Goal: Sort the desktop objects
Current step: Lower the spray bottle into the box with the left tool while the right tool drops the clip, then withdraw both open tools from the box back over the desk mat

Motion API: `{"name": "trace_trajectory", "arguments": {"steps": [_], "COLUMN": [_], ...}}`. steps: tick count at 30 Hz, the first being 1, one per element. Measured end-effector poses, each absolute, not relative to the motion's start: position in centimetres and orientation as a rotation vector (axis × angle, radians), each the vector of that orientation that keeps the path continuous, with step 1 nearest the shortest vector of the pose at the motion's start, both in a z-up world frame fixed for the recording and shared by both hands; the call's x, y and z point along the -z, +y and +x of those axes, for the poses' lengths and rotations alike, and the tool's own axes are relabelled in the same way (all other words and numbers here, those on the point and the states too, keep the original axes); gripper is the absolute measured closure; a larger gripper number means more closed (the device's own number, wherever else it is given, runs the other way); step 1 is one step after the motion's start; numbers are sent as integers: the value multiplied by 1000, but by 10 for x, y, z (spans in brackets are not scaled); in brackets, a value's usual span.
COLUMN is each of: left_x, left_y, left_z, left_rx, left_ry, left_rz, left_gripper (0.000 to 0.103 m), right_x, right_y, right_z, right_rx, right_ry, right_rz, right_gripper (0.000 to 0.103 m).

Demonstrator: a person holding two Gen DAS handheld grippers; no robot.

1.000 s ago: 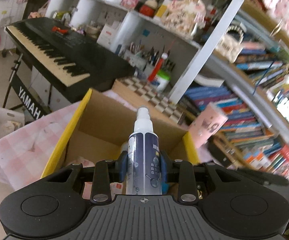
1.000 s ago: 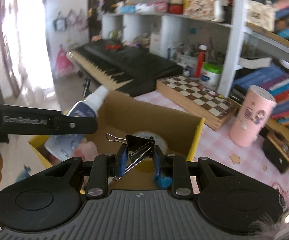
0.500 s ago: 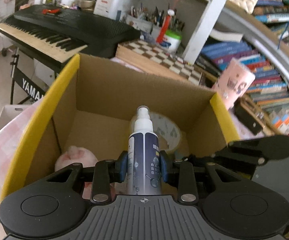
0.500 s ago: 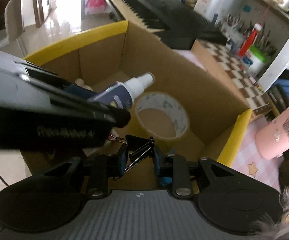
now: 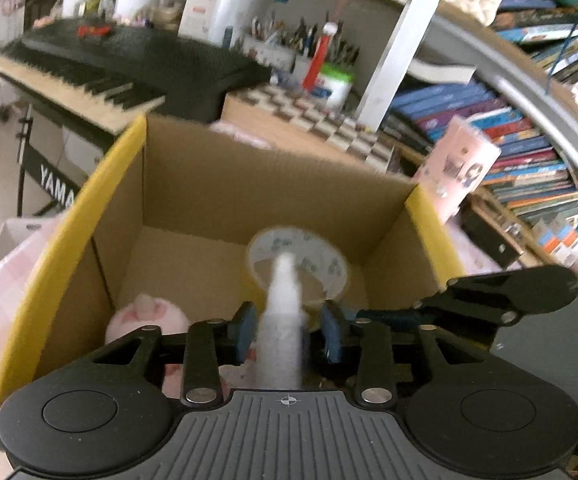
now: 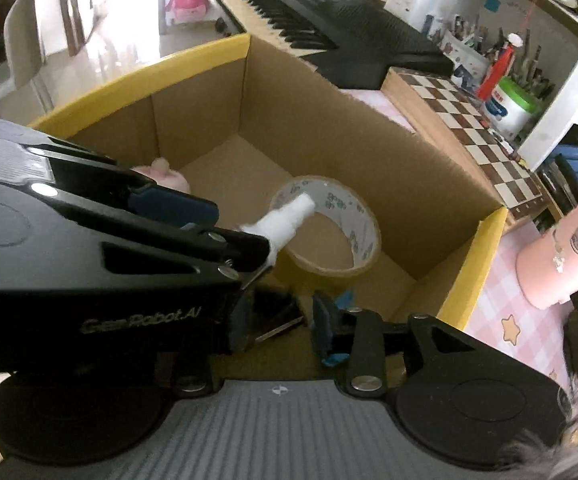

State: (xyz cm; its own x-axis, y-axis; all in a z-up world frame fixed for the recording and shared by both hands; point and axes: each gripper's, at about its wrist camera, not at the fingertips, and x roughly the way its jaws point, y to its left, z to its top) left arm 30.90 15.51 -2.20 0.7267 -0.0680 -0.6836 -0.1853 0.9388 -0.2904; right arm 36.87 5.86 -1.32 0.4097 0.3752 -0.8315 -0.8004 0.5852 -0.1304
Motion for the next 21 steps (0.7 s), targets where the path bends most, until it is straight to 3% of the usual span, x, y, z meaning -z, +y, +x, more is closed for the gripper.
{"name": "trace_trajectory", "arguments": {"steps": [3, 8, 13, 21], "left_x": [3, -27, -43, -39], "left_y": [153, 152, 151, 149], "left_z": [298, 273, 244, 202], "left_rx": [-61, -66, -141, -197], "left_ry": [681, 556, 486, 457], "left_rz": [-351, -342, -294, -275], "left_gripper": [57, 37, 7, 4], "right_x": [-1, -25, -47, -56], "right_y": [50, 32, 6, -28], "right_z": [362, 344, 318, 272], "right_rx": [-798, -760, -654, -471], "right_ry": [842, 780, 650, 539], "right_rz": [-477, -369, -243, -110], "right_gripper": [47, 44, 25, 21]}}
